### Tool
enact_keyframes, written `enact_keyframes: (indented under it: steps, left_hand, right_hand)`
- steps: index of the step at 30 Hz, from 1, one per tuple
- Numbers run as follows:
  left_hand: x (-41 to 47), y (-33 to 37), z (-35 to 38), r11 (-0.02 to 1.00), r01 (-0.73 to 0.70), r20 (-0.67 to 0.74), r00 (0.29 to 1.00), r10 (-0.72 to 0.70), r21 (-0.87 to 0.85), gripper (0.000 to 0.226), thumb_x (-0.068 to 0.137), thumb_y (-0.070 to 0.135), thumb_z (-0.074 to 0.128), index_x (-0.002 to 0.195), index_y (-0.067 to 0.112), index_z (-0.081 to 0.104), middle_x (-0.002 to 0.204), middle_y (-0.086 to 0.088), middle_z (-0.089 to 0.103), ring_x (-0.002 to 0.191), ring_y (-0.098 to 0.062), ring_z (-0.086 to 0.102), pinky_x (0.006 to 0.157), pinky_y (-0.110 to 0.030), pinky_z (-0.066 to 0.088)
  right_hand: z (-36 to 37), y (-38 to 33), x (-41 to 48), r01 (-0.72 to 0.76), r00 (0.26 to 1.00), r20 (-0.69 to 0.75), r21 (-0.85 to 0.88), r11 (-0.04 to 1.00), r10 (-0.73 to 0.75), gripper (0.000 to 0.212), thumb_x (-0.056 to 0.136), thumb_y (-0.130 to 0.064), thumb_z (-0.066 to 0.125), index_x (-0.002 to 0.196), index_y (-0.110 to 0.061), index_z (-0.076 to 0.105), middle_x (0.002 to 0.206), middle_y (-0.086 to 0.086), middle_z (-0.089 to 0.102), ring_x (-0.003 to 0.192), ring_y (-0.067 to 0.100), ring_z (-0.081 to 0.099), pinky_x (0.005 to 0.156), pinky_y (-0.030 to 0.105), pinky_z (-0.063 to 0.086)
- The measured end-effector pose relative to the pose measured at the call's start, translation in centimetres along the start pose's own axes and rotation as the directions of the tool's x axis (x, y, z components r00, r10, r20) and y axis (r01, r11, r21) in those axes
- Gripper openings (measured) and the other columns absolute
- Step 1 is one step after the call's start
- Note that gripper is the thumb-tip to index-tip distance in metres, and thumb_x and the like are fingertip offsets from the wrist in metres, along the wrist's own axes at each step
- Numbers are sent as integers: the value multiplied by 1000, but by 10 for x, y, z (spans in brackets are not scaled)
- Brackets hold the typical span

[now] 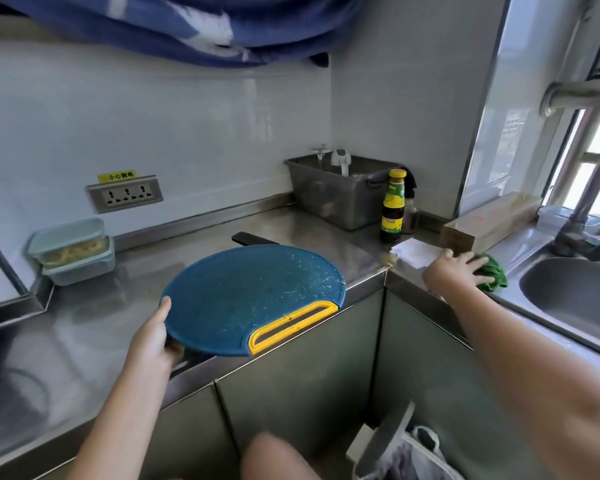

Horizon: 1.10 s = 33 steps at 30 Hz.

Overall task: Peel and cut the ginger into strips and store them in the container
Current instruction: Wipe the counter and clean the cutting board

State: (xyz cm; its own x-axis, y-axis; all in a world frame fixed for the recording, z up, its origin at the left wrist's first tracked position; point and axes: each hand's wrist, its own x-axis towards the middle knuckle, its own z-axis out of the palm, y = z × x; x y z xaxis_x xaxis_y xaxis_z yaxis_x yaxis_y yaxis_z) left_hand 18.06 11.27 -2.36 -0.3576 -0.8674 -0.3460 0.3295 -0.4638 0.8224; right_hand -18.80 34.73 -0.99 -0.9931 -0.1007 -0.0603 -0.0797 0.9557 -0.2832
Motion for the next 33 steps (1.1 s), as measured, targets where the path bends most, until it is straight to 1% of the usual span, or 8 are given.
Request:
enact_keyframes:
  steps: [6,11,15,18,20,25,29,33]
  left_hand:
    - [3,3,-5,1000,-8,21,1000,8,7,18,98,33,48,98,20,61,122,-5,59,110,-24,55,93,-39,42]
    - [4,35,-36,994,-60,-129,989,71,88,34,99,30,46,126,12,55,127,-5,56,119,-25,53,92,-36,42]
    - [9,60,-60,990,-68,-276,956,100,124,24,102,29,38,101,14,57,138,-5,46,98,-5,64,80,-20,46]
    - [8,70,-81,988,-55,-258,962,92,146,33,101,31,38,125,12,52,123,-7,63,102,-16,65,93,-33,42]
    - [5,73,-96,984,-22,-252,965,67,179,29,101,31,39,116,12,55,123,-9,64,96,-20,65,97,-37,40]
    - [12,80,-121,969,-50,-352,926,135,241,43,96,29,53,130,2,52,130,-12,55,120,-30,53,96,-43,42]
    - [25,81,-133,772,-34,-400,840,366,635,50,87,31,66,121,-4,56,126,-21,58,110,-35,57,95,-43,45]
    - [5,77,-103,318,-41,-134,852,507,947,64,84,42,67,135,9,46,136,-15,49,122,-34,48,94,-41,41]
  right_hand:
    - [10,28,15,3,982,-189,-20,1000,-7,63,96,-17,52,146,7,21,147,29,28,137,40,25,105,44,36]
    - [-18,22,14,21,987,-153,-204,979,-53,37,95,-20,50,127,-2,58,128,25,47,118,36,44,98,39,39]
    - [-48,-29,-19,142,945,-246,-289,947,-217,39,95,-27,49,126,-4,57,127,22,49,117,34,45,98,37,37]
    - [-59,-72,-48,276,908,-272,-182,944,-318,48,92,-22,45,134,1,46,135,23,41,126,37,36,105,44,31]
    - [-60,-93,-67,372,890,-275,-20,928,-363,50,93,-24,45,134,5,40,137,24,38,127,40,34,104,47,31]
    - [-49,-124,-98,615,785,-155,317,722,-600,39,95,-21,50,123,2,36,117,25,54,106,42,53,74,36,38]
    - [-34,-141,-108,665,737,-122,311,680,-665,31,95,-32,51,117,-10,57,106,16,64,90,33,55,71,31,40]
    - [-16,-155,-121,714,693,-254,372,593,-675,33,99,-33,49,115,-4,54,103,21,63,94,38,57,76,38,44]
